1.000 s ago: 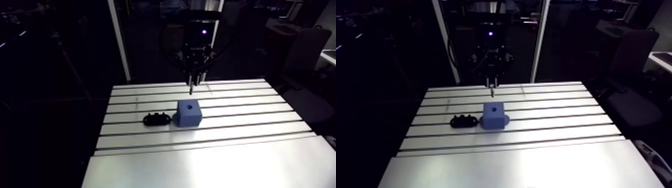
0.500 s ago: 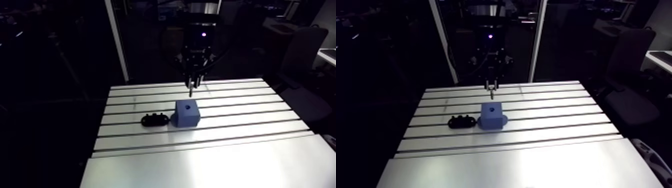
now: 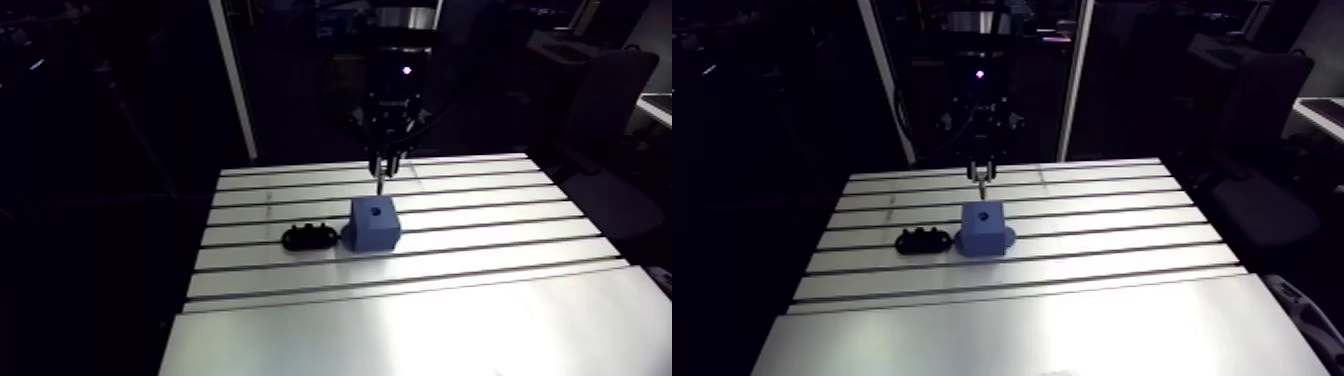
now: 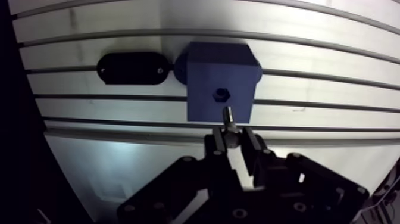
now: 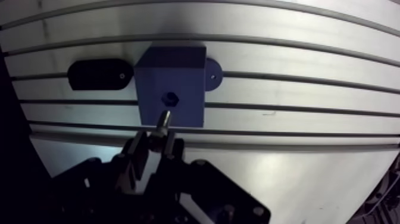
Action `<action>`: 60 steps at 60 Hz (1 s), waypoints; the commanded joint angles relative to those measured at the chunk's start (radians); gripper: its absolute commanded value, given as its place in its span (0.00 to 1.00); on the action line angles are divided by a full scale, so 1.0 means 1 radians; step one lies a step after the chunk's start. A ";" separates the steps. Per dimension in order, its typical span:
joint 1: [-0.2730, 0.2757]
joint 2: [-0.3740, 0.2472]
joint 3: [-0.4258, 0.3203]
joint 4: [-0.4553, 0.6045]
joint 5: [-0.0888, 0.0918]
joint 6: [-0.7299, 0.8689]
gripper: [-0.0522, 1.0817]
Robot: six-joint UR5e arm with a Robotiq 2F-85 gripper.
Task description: Pick up the M10 bolt and insert it into the hex recess until seated.
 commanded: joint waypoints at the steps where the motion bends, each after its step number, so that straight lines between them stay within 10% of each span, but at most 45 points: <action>1: 0.000 0.001 0.003 0.000 0.002 0.001 0.78; 60: 0.002 0.001 0.057 -0.056 0.001 0.004 0.79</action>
